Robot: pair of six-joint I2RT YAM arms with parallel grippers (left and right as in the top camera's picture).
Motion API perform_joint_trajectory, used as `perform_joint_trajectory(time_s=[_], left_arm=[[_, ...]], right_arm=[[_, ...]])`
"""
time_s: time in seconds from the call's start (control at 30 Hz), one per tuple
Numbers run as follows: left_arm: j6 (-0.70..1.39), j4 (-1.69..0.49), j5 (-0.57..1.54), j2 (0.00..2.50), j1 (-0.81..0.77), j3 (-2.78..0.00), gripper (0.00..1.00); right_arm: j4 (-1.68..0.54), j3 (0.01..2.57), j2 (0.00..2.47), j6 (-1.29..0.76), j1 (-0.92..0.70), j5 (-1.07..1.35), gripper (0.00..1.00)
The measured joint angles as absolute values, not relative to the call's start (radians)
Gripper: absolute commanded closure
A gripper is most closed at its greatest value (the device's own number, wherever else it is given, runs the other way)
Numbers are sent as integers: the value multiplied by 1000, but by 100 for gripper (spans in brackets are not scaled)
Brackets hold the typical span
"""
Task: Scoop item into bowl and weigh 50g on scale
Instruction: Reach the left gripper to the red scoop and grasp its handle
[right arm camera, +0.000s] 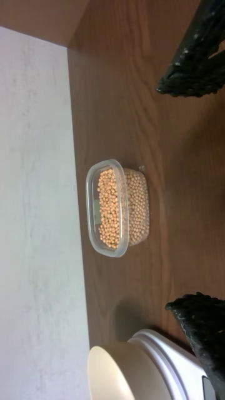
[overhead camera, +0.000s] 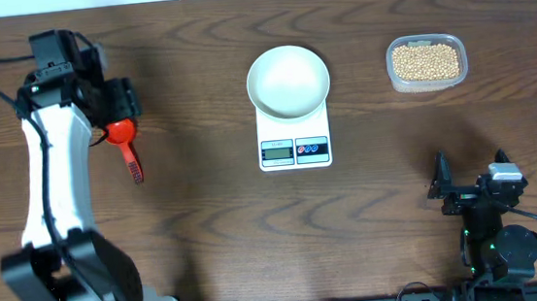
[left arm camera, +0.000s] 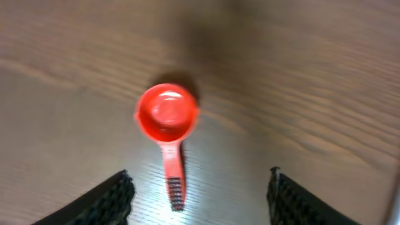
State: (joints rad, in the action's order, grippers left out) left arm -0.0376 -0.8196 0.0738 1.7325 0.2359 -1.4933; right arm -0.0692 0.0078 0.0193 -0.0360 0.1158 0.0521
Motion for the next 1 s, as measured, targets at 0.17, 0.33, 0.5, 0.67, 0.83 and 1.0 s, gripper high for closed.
perform_joint_trajectory(time_s=[0.17,0.33,0.5,0.67,0.83,1.0], left_arm=[[1,-807,42,1824,287,-1493,35],[4,-795,29,1895,313,-1493,37],[2,-756,23,1961,313,-1493,41],[1,-724,23,2040,316,-1493,43],[0,-700,23,2078,337,-1493,48],[-1,-685,23,2078,353,-1493,61]], right_arm=[[-69,8,19,-36,116,52,1],[-70,8,19,-36,116,52,1],[-69,8,19,-36,116,52,1],[-69,8,19,-36,116,52,1],[-69,8,19,-36,116,52,1],[-69,8,19,-36,116,52,1]])
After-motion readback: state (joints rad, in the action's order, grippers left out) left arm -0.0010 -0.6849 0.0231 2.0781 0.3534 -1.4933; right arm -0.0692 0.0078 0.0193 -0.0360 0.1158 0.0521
